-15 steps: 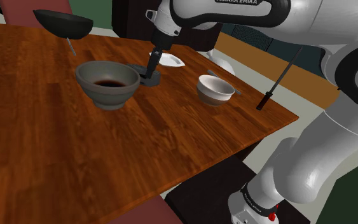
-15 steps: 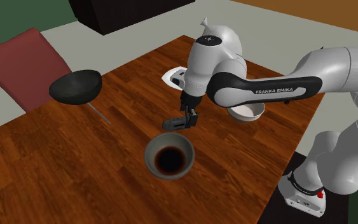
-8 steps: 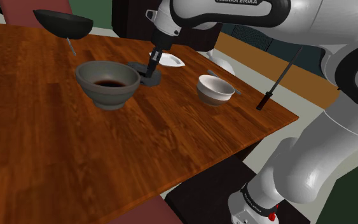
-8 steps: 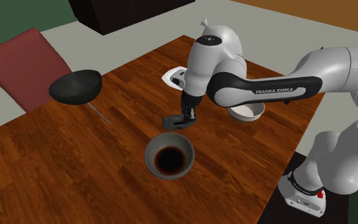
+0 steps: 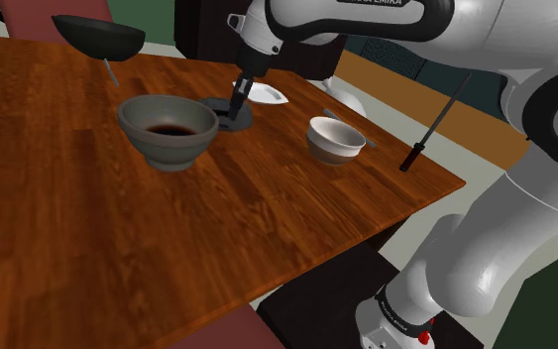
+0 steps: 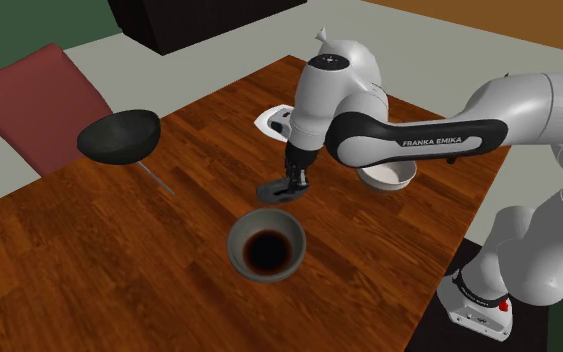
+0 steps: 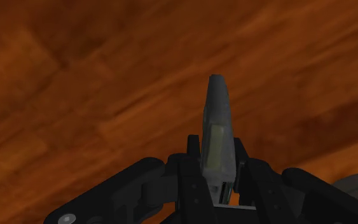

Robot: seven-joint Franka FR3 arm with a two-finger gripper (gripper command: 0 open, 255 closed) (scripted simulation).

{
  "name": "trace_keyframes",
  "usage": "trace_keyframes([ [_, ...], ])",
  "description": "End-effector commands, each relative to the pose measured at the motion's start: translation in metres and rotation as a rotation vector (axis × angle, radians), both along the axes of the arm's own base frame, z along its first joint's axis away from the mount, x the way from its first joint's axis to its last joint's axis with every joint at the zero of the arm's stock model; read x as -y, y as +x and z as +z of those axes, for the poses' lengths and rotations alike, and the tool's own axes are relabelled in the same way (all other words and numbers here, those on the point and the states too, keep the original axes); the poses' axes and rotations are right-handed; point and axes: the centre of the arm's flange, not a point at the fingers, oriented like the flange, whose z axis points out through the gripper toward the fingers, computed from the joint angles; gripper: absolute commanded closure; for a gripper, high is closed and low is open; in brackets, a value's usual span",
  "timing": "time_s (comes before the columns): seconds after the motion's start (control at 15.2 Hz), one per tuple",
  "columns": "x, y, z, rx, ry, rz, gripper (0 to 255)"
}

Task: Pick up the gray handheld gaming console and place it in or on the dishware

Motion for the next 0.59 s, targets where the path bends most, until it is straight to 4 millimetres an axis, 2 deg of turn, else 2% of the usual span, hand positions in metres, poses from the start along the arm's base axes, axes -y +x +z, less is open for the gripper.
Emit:
trace_keyframes([
  [0.0,0.0,0.0,0.007,-0.002,0.0,0.001,255],
  [0.53,0.0,0.0,0.05,-0.002,0.0,0.001,255],
])
